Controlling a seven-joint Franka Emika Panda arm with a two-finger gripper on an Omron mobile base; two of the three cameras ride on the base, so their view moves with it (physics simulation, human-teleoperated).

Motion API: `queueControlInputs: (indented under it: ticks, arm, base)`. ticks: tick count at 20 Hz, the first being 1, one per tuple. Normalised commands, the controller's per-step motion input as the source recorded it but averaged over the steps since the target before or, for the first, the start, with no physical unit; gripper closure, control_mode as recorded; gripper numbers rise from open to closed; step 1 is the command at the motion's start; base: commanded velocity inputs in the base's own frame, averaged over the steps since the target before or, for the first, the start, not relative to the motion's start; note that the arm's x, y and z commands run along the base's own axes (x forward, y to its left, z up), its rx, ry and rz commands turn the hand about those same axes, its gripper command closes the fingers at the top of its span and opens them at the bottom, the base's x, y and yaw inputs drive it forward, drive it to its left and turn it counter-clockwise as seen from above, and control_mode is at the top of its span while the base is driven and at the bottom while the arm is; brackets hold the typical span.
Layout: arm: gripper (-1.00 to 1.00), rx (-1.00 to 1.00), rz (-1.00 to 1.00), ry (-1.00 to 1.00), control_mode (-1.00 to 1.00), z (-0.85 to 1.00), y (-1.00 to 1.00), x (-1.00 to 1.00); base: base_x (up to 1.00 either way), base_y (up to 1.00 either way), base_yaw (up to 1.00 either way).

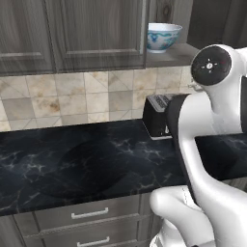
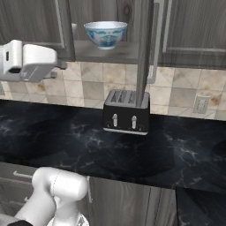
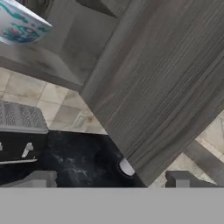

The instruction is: Move the bowls from the cabinet to the plates on the dining table.

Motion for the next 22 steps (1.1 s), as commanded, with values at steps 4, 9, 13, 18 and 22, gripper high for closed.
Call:
queueControlInputs:
  ticks: [4, 9, 13, 18, 22]
  arm:
    - [-1.0, 0.16, 0.3, -0.07, -1.0, 0.02, 0.52, -0.13]
    - [-1.0, 0.17, 0.34, -0.1, -1.0, 0.02, 0.47, -0.13]
    - [-1.0, 0.15, 0.34, -0.11, -1.0, 0.03, 0.37, -0.01]
    - [-1.0, 0.16, 0.32, -0.07, -1.0, 0.17, 0.32, 0.0]
    - [-1.0, 0.14, 0.32, -0.03, -1.0, 0.28, 0.25, -0.01]
  base:
    - [0.0, 0.0, 0.0]
    - [0.0, 0.0, 0.0]
    - [0.0, 0.0, 0.0]
    - [0.0, 0.0, 0.0]
    - [0.0, 0.0, 0.0]
